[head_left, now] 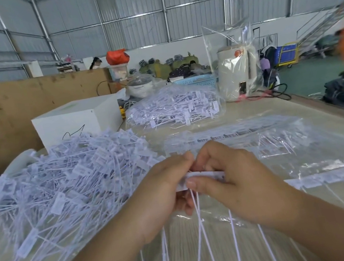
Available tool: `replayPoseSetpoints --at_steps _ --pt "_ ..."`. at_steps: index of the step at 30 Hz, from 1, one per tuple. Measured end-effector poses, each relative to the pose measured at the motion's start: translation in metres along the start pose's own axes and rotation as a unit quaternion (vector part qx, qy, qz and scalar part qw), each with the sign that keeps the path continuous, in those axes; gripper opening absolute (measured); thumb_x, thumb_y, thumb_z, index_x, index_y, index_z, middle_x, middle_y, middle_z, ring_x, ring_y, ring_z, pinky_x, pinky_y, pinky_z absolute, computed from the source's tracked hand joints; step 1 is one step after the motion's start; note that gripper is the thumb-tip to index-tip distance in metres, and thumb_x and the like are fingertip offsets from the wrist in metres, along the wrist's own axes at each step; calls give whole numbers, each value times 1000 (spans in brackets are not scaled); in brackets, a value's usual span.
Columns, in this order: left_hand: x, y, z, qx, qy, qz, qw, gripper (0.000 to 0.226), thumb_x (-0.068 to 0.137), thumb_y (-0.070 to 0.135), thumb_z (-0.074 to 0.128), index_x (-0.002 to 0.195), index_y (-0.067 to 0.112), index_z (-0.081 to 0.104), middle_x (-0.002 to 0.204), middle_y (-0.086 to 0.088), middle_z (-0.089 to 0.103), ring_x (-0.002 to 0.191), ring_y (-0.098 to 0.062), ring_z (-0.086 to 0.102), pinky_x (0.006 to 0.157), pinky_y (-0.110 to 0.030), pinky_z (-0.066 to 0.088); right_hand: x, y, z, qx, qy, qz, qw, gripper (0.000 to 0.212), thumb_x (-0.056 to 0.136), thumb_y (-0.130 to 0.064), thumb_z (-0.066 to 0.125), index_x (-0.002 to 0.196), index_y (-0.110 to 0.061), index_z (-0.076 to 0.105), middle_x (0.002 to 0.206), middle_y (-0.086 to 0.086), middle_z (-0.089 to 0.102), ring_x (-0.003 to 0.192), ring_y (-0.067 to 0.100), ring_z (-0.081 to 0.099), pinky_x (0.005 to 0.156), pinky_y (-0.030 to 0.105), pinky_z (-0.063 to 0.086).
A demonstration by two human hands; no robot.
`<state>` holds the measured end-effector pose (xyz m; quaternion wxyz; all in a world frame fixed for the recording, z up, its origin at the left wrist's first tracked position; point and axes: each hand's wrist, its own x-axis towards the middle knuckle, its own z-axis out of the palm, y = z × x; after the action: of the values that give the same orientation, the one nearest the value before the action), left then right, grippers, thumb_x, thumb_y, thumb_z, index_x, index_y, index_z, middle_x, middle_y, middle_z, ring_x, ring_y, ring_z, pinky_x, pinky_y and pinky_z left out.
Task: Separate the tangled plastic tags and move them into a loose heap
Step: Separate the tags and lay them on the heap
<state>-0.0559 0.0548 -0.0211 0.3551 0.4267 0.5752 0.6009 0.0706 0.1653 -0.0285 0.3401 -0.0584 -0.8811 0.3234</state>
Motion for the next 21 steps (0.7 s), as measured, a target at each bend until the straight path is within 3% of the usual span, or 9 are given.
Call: replayPoseSetpoints --at_steps 3,7,10,12,18,21 --pt "-2 0 -1 0 -27 -6 1000 20 77 36 63 68 19 67 57 -4 53 46 -16 51 44 -24 43 -2 2 -1 21 -5 23 1000 29 83 -39 74 79 -29 46 56 -5 47 49 8 40 47 28 32" --pt "-2 -2 -2 -46 -38 -27 998 17 81 22 73 68 13 67 58 -7 54 42 -15 48 40 -21 42 -1 1 -8 34 -57 44 997 24 86 -36 71 79 -27 50 63 0 55 55 13 46 53 30 37" --pt "0 -1 -5 -54 -3 -34 998 14 75 25 66 72 11 68 61 -12 57 44 -18 48 39 -20 41 0 2 -19 17 -96 67 993 16 89 -37 68 84 -25 57 62 -6 57 50 2 44 50 21 35" --pt "0 -1 -8 -37 6 -31 999 15 73 28 66 73 14 71 65 -13 60 48 -20 50 40 -21 42 0 3 -22 -9 -131 77 988 23 91 -39 65 82 -18 60 53 -13 50 45 2 41 47 16 31" --pt "-2 -4 -12 58 -29 -28 998 15 76 36 77 76 22 72 66 -6 66 62 -25 56 45 -23 43 1 1 -22 -11 -167 99 981 25 90 -34 67 79 -12 61 50 -15 47 45 2 39 47 15 33" --pt "-1 -2 -11 55 -8 -9 998 15 72 35 68 70 21 70 63 -8 65 55 -22 53 42 -22 42 1 0 -20 -3 -133 98 986 25 90 -34 68 74 -16 60 50 -13 45 45 3 39 48 17 30"
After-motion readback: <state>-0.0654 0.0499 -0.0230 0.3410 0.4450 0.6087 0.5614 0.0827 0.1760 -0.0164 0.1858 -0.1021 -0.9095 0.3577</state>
